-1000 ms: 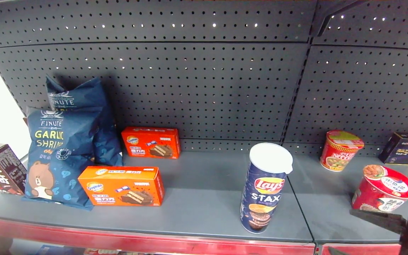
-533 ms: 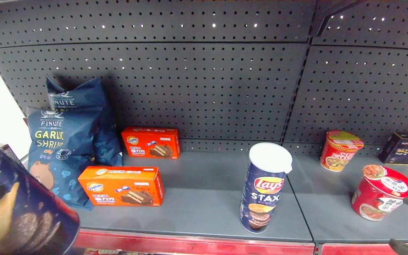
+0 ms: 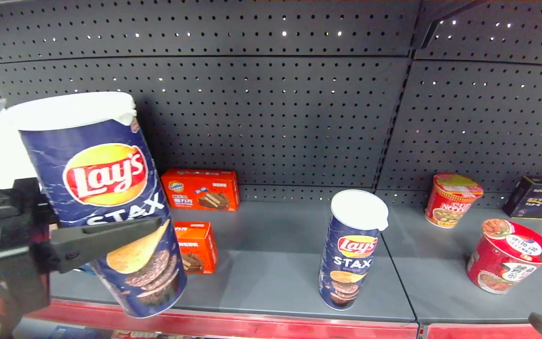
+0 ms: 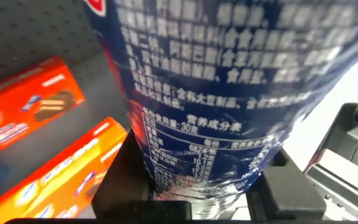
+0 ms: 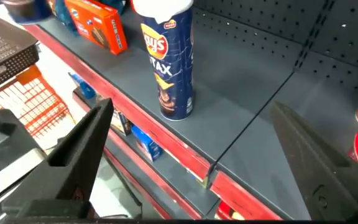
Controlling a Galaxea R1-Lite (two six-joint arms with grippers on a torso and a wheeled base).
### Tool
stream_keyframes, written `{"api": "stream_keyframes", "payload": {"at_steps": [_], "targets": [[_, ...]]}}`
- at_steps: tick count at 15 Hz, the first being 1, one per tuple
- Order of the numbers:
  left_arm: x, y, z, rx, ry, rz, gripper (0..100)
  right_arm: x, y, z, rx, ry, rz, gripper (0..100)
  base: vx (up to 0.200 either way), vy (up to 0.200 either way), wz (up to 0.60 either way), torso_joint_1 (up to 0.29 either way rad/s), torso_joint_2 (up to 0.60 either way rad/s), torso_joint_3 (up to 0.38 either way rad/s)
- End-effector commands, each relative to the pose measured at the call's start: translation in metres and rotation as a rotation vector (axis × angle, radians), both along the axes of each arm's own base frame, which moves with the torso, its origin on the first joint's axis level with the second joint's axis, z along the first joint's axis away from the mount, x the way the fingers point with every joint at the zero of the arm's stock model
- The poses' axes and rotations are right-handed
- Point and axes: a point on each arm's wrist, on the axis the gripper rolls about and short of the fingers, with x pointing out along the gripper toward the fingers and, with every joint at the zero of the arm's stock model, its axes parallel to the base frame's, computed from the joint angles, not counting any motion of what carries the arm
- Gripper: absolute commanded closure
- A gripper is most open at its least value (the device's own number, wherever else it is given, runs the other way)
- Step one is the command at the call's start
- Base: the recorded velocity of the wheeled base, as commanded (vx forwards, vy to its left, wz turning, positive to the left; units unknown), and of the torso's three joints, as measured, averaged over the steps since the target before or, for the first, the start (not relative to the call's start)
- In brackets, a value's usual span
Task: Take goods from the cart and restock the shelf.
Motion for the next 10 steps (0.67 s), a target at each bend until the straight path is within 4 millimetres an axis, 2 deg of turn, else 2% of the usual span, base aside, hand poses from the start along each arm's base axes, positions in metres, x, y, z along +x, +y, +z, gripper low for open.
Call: {"api": "stream_keyframes", "payload": {"at_steps": [1, 2, 5, 8, 10], "targets": [[0.029, -0.022, -0.011, 0.020, 0.040, -0.055, 100, 0.002, 0.001, 0.000, 0.007, 0.018, -0.001, 0, 0.000, 0.000, 0.00, 0.000, 0.00, 0.000], [0.034, -0.027, -0.012, 0.015, 0.031, -0.068, 100, 0.002, 0.001, 0.000, 0.011, 0.021, -0.002, 0, 0.000, 0.000, 0.00, 0.000, 0.00, 0.000], [0.070, -0.057, -0.026, 0.000, -0.010, -0.111, 100, 0.004, 0.003, 0.002, 0.012, 0.026, 0.000, 0, 0.000, 0.000, 0.00, 0.000, 0.00, 0.000], [0.107, -0.084, -0.039, -0.010, -0.067, -0.070, 100, 0.012, 0.008, 0.008, 0.009, 0.034, 0.001, 0, 0.000, 0.000, 0.00, 0.000, 0.00, 0.000], [0.121, -0.093, -0.042, -0.014, -0.068, -0.069, 100, 0.016, 0.010, 0.012, 0.008, 0.036, 0.003, 0, 0.000, 0.000, 0.00, 0.000, 0.00, 0.000]]}}
